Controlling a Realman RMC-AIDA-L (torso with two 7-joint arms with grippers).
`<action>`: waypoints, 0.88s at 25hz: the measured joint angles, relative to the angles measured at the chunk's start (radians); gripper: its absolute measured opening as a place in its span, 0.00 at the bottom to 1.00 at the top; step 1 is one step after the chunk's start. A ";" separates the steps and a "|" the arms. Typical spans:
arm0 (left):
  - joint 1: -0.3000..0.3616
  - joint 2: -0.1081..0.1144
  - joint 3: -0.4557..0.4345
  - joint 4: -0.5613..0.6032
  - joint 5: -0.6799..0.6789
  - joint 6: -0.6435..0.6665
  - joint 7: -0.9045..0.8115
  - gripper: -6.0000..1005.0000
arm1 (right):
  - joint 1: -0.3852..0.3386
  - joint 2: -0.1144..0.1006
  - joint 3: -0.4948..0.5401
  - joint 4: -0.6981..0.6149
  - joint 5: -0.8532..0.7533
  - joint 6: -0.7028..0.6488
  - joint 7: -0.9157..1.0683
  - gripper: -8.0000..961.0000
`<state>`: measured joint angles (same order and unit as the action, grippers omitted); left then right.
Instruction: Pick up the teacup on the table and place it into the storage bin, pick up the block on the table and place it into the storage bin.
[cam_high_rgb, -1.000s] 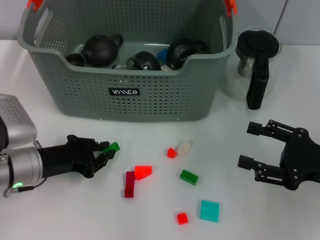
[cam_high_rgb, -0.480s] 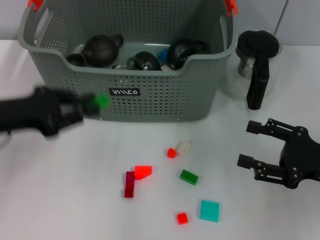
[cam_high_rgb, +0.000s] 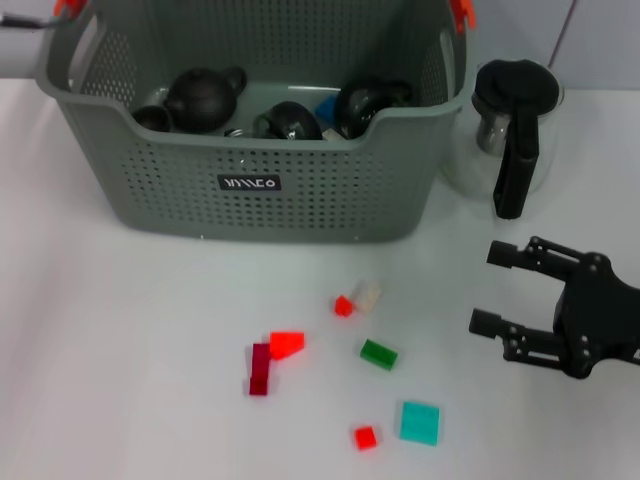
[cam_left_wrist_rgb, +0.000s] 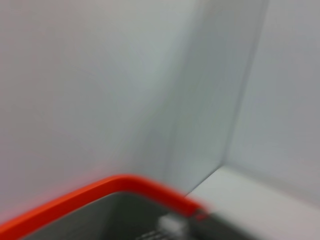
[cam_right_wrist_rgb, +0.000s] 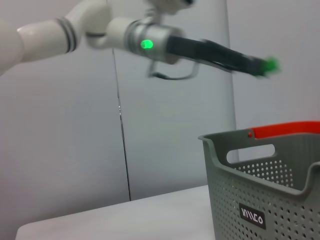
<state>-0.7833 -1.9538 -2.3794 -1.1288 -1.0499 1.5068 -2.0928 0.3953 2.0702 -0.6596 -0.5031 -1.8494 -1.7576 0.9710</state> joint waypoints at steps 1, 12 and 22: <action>-0.015 -0.005 0.044 0.001 0.042 -0.047 -0.015 0.21 | 0.001 0.001 0.000 0.000 0.000 0.000 0.000 0.86; -0.115 -0.212 0.280 0.113 0.620 -0.475 -0.157 0.21 | 0.004 0.004 0.000 0.000 0.002 -0.003 0.000 0.86; -0.019 -0.220 0.327 -0.076 0.530 -0.440 -0.202 0.36 | 0.008 0.002 0.000 0.000 0.003 -0.004 0.000 0.86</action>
<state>-0.8025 -2.1738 -2.0523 -1.2052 -0.5201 1.0670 -2.2952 0.4036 2.0723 -0.6597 -0.5033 -1.8465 -1.7617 0.9710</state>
